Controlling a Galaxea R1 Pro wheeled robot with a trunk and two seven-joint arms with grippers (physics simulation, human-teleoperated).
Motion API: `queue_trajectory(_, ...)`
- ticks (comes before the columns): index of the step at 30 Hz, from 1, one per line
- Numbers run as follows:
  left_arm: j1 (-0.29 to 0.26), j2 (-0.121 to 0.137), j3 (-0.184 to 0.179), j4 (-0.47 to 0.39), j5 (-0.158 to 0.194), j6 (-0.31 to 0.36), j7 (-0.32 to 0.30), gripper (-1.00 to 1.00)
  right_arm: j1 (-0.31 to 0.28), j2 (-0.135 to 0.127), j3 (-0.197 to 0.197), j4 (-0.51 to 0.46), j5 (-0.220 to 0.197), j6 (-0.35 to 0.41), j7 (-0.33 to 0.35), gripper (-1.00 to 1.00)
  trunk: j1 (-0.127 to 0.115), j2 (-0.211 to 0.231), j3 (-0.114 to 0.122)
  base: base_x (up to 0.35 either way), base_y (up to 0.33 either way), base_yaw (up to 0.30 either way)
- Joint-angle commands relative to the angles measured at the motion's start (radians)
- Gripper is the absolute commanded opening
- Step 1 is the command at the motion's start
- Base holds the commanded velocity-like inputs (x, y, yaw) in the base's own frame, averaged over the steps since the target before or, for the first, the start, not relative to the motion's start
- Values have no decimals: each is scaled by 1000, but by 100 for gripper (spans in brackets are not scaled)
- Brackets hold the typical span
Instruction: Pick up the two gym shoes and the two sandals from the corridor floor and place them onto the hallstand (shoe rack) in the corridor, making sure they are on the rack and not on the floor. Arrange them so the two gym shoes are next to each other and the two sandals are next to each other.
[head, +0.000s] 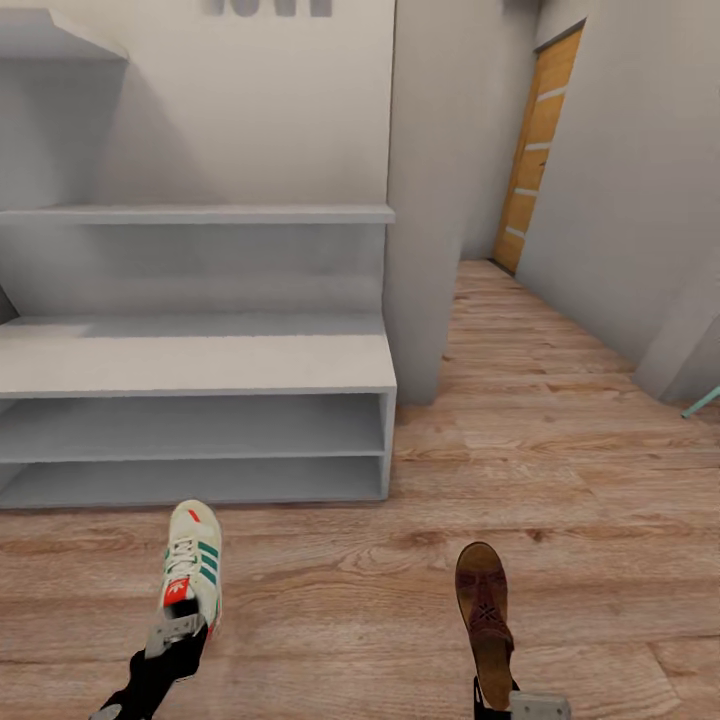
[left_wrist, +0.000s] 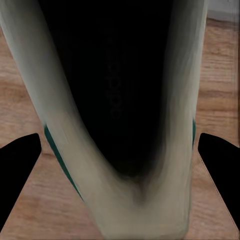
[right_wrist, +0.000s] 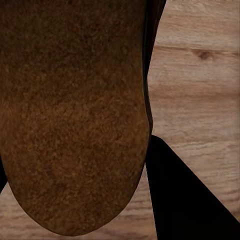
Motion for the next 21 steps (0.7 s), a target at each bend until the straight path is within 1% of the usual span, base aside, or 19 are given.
queue_trajectory(1, -9, 0, 3, 1, 6, 7, -9, -100, -1, 0, 3, 1, 5, -1, -8, -100, 0, 0, -1, 0, 0, -6)
queue_trajectory(2, -27, 0, 3, 1, -5, 19, -10, -100, -1, -1, 3, 1, 5, -1, -8, -100, 0, 0, -1, 0, 0, -4)
queue_trajectory(3, -152, -3, -12, 2, -120, 227, -20, -100, -1, -3, 1, 3, 5, 4, -5, -100, 0, 0, -1, 0, 0, 0)
queue_trajectory(4, -171, -2, -14, 2, -124, 251, -33, -100, -1, -4, -1, 1, 4, 4, -5, -100, 0, 0, -1, 0, 0, 0)
queue_trajectory(5, -231, -2, -50, 5, -151, 368, -96, -100, -1, -11, -64, -16, 3, 4, -6, -100, 0, 0, -1, 0, 0, 0)
queue_trajectory(8, -298, -8, -86, 11, -171, 479, -121, -100, -1, -13, -158, -59, 2, 6, -3, -100, 0, 0, -1, 0, 0, 0)
queue_trajectory(9, -310, -9, -89, 12, -172, 493, -122, -100, -1, -13, -170, -64, 2, 6, -3, -100, 0, 0, -1, 0, 0, 0)
queue_trajectory(11, -358, -14, -98, 14, -174, 537, -126, -100, -1, -15, -202, -77, 2, 7, 0, -100, 0, 0, -1, 0, 0, 0)
queue_trajectory(13, -381, -15, -100, 16, -174, 556, -127, -100, -1, -15, -210, -80, 3, 7, 4, -100, 0, 0, -1, 0, 0, 0)
queue_trajectory(14, -404, -18, -101, 18, -174, 576, -127, -100, -1, -15, -215, -83, 3, 7, 9, -100, 0, 0, -1, 0, 0, 0)
queue_trajectory(17, -443, -24, -102, 19, -176, 613, -126, -100, -1, -15, -220, -88, 4, 7, 17, -100, 0, 0, -1, 0, 0, 0)
queue_trajectory(21, -468, -27, -104, 15, -177, 635, -123, -100, -1, -15, -221, -111, 4, 7, 21, -100, 0, 0, -1, 0, 0, 0)
